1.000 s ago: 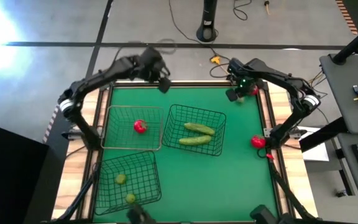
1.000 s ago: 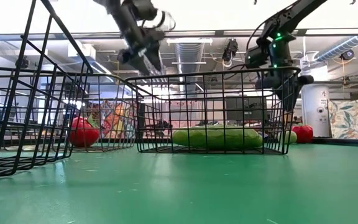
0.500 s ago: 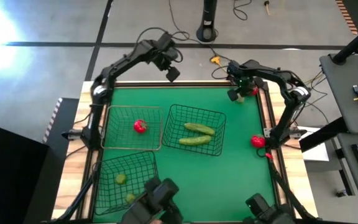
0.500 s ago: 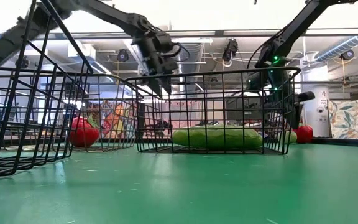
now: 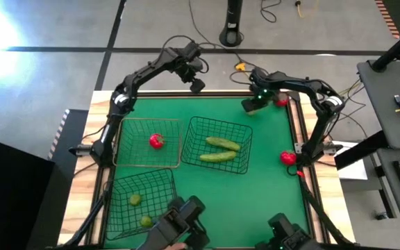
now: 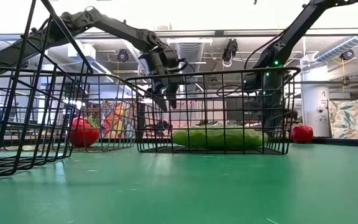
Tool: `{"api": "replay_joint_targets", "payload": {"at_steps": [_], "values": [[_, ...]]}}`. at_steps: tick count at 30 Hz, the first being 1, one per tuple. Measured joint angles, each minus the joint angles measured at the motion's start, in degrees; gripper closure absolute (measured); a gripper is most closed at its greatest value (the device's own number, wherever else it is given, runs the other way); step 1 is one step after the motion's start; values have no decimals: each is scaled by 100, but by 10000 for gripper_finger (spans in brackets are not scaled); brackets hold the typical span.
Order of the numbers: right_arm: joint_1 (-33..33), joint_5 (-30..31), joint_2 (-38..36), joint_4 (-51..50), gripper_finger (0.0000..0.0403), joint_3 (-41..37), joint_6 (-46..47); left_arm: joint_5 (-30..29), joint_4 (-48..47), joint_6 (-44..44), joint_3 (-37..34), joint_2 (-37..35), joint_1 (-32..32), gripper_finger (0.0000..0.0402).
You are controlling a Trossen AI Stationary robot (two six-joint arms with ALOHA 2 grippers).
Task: Sort produce into baskets
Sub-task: Put the lime into the bottom black wire basket
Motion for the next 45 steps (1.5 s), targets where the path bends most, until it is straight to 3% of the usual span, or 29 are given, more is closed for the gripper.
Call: {"api": "replay_joint_targets", "payload": {"at_steps": [12,22,29,33,41,45], "values": [[450,-1093,486,1116,394,-77,-104,500,28,279,-7,-12,-221,137],[821,-1289,518,1534,394,-78,-148,523,25,584,218,-14,-396,137],[912,-1242,538,1716,394,-80,-270,610,-142,435,372,-202,-638,137],[923,-1241,492,1751,394,-82,-412,1049,-328,379,365,-338,-917,137],[904,-477,-106,1635,393,-42,-848,1139,-347,212,341,-781,-1805,137],[918,-574,-393,1645,376,-34,-1101,1139,-418,307,331,-1043,-2322,137]]}}
